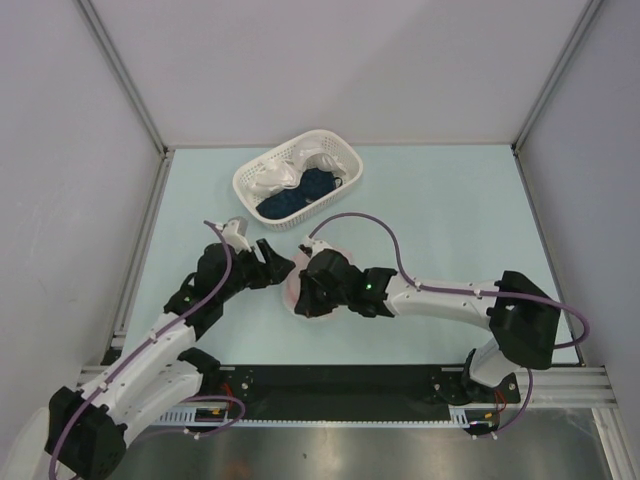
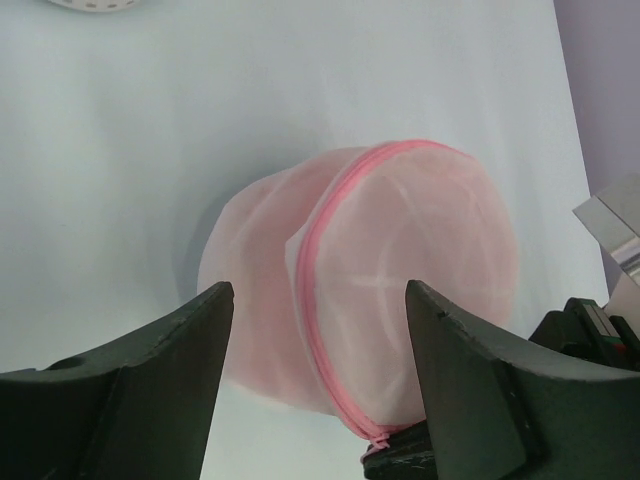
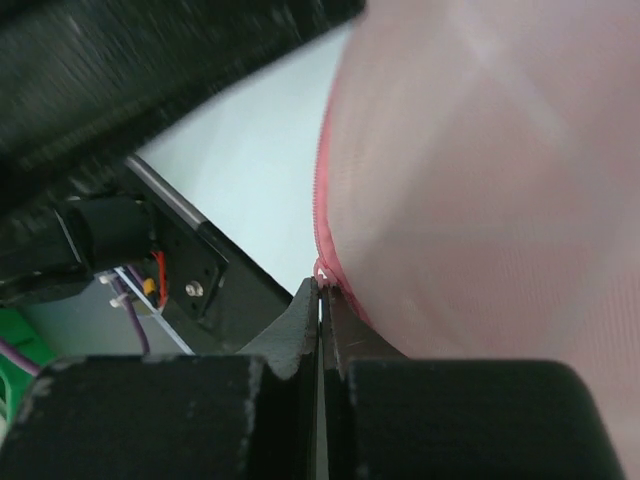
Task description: Unzip the laundry bag and remove the bra
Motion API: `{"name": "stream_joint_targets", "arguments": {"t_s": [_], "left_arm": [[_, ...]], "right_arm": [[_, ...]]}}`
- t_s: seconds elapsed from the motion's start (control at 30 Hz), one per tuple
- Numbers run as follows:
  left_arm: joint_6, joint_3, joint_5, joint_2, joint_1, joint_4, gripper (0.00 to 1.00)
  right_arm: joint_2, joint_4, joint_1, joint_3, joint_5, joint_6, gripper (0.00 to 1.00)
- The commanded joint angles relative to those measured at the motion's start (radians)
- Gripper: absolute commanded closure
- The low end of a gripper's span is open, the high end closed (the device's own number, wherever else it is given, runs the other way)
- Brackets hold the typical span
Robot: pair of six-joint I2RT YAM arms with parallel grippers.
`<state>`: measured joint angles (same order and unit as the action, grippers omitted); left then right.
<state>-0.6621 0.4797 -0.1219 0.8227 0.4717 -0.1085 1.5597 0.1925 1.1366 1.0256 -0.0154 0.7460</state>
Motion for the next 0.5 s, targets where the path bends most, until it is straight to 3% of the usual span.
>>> {"name": "stream_joint_targets", "arguments": {"t_s": [0.0, 0.2, 0.47], "left_arm": [[-0.001, -0.024, 0.028, -0.062, -0.002, -0.028, 0.26], [-0.033, -0.064, 0.001, -0.086, -0.002, 0.007, 0.34], [-0.053, -0.084, -0.038, -0.057, -0.001, 0.047, 0.56]], "right_arm": [[0.054, -0.071, 0.005, 0.111, -0.038, -0.040, 1.00], [0.122, -0.093, 0.005, 0.183, -0.080, -0.057, 1.00], [0.122, -0.091, 0.006, 0.183, -0.078, -0.056, 1.00]]}}
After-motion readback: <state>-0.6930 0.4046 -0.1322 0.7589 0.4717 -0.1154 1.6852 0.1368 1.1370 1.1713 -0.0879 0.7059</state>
